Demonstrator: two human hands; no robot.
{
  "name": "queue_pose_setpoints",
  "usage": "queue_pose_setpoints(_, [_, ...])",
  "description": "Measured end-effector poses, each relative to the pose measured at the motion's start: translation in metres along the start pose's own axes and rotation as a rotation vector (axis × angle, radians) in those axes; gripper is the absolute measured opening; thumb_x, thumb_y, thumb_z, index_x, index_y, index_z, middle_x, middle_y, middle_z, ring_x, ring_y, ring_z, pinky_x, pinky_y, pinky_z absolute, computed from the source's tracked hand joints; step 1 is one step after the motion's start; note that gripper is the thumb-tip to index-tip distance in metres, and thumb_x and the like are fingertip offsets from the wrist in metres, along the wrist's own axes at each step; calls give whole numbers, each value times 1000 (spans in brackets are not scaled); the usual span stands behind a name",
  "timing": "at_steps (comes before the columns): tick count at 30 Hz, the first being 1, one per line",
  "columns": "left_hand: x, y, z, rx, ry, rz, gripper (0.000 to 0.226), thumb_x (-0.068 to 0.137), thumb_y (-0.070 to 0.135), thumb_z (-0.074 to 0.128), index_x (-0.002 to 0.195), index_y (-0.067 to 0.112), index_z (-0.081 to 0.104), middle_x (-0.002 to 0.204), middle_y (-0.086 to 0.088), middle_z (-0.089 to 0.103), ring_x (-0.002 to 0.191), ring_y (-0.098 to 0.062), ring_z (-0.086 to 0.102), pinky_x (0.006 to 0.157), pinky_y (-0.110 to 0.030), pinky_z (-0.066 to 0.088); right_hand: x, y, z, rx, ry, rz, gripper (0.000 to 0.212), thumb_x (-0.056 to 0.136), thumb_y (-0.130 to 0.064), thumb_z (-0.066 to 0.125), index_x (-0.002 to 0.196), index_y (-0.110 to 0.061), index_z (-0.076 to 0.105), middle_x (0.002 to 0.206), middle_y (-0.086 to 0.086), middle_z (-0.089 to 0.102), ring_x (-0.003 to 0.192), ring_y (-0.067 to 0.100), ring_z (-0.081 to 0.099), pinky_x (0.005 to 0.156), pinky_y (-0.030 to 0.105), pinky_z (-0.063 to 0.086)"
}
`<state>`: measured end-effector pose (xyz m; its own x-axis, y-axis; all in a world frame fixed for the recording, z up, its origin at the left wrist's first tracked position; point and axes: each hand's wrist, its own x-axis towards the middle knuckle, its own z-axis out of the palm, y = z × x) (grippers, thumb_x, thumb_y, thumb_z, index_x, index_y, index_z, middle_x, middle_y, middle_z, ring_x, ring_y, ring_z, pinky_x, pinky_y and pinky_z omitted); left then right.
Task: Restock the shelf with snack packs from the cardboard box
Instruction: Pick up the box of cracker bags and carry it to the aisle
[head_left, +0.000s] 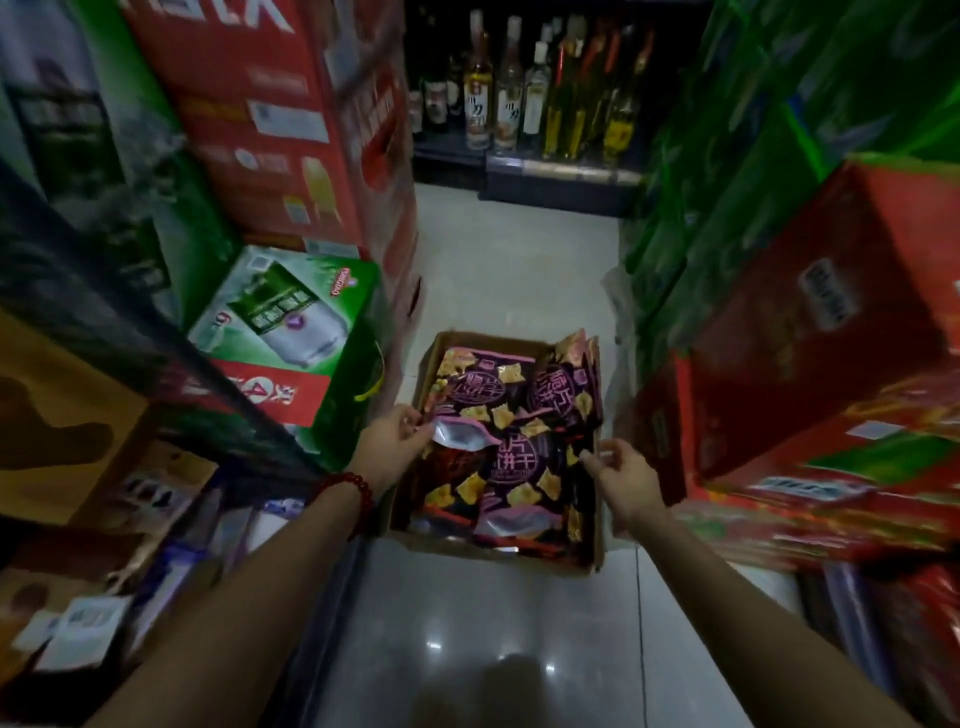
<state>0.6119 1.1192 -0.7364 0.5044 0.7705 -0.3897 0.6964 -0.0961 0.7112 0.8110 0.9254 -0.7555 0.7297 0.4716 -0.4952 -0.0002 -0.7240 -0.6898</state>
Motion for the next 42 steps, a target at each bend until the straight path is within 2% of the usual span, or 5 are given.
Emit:
queue_pose_setpoints(5, [61,-64,48,-17,89,36,46,87,38,65,118,6,57,106,-6,53,100,-18,52,88,-27,40,55,50,35,-42,91,-155,39,91,-31,59,124,-11,54,118,8,62,106,21,58,88,29,43])
queue_pose_setpoints(10, [117,-139,83,-87,92,35,87,70,72,58,137,19,43,134,-10,55,123,-27,53,103,-48,43,85,84,54,-65,184,-181,53,90,-32,60,135,-13,41,128,16,50,119,32,50,98,38,39])
queue_pose_setpoints(15, [105,-127,91,-191,66,-53,62,89,41,61,142,18,39,136,-8,52,127,-28,48,103,-37,38,102,102,67,115,180,-73,65,91,-44,55,146,-22,26,142,14,46,129,33,44,108,42,36])
queue_pose_setpoints(29, [108,-126,101,-210,69,81,36,100,8,38,133,8,51,124,-4,55,112,-9,46,91,-17,31,120,118,81,74,163,-60,45,99,-40,39,138,-19,47,130,16,58,124,37,50,103,39,37])
queue_pose_setpoints(42, [47,-105,61,-243,36,-12,45,94,32,49,137,18,50,131,1,55,125,-17,49,108,-35,36,57,85,35,-16,122,-59,39,99,-39,40,130,-21,56,120,13,65,117,36,55,88,31,37])
